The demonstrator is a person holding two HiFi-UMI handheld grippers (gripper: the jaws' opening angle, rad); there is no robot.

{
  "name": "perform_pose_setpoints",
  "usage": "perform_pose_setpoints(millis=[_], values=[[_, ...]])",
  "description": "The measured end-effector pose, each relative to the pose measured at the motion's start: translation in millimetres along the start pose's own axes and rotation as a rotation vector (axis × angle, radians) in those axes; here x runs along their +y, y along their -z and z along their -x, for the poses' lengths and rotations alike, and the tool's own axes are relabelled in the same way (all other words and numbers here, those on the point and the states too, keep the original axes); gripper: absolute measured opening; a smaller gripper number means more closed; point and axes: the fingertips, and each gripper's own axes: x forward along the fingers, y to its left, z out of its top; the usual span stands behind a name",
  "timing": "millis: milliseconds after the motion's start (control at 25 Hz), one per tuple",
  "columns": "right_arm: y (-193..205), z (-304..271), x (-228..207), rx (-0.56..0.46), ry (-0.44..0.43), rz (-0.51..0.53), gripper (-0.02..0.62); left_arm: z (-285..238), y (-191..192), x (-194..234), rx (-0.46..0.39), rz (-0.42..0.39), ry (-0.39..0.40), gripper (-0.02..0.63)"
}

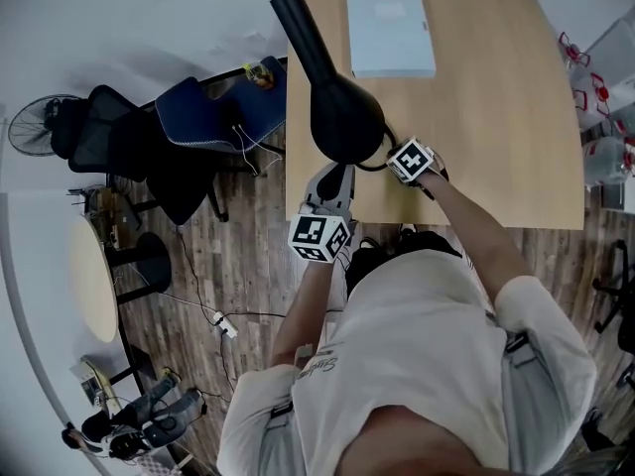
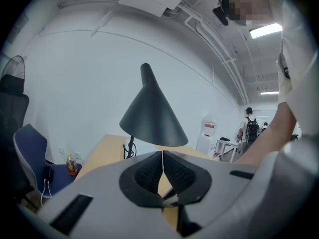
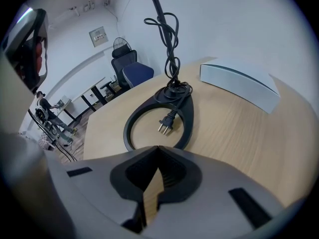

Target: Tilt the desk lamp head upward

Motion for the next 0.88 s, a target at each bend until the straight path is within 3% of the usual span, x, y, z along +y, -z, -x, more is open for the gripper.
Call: perform_pose_setpoints(millis=[360, 880], values=[[1, 1, 0, 0.003, -0.005, -0.004, -0.005, -1, -7, -9, -0.013, -0.035, 0.011, 0.015], [1, 2, -1, -0.016, 0.006, -0.009, -0.005, 8, -12, -15, -0.009, -0.020, 0.037, 0.015]])
